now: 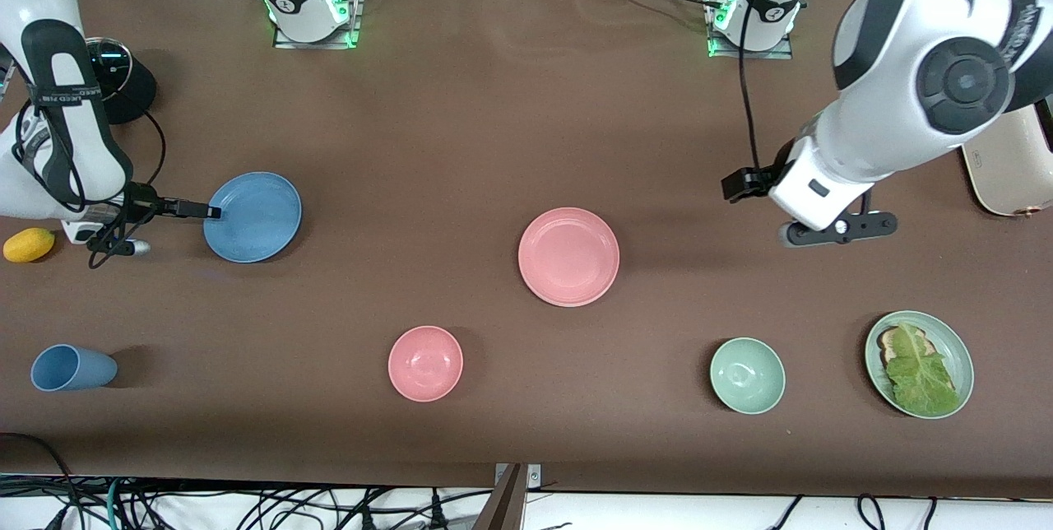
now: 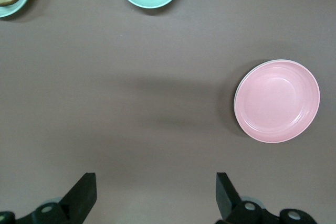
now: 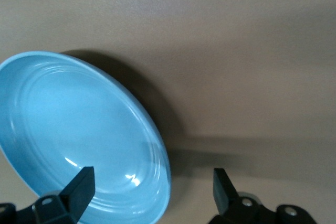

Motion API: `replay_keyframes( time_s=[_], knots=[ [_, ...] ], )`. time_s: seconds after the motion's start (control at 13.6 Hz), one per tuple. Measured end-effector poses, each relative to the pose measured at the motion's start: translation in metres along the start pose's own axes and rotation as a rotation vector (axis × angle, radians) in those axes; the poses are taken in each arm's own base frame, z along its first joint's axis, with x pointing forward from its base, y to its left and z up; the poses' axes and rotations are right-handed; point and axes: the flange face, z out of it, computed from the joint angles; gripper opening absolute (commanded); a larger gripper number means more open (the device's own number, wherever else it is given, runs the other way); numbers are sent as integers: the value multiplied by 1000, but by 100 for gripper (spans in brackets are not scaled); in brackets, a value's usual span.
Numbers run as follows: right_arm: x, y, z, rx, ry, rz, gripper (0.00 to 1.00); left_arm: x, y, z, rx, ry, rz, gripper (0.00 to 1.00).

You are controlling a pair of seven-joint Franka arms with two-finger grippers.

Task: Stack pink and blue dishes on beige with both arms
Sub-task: 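Grasp the blue plate's rim with the right gripper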

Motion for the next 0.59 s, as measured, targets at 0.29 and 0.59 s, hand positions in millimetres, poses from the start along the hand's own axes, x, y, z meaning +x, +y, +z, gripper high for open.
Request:
replay_keyframes(
  time_s=[0.29,0.59],
  knots=[
    [1,3,9,17,-5,13,22,0,-38,-26,-29,17,-32,100],
    [3,5,12,18,-6,3,0,-2,-60,-41,42,68,-36,100]
  ],
)
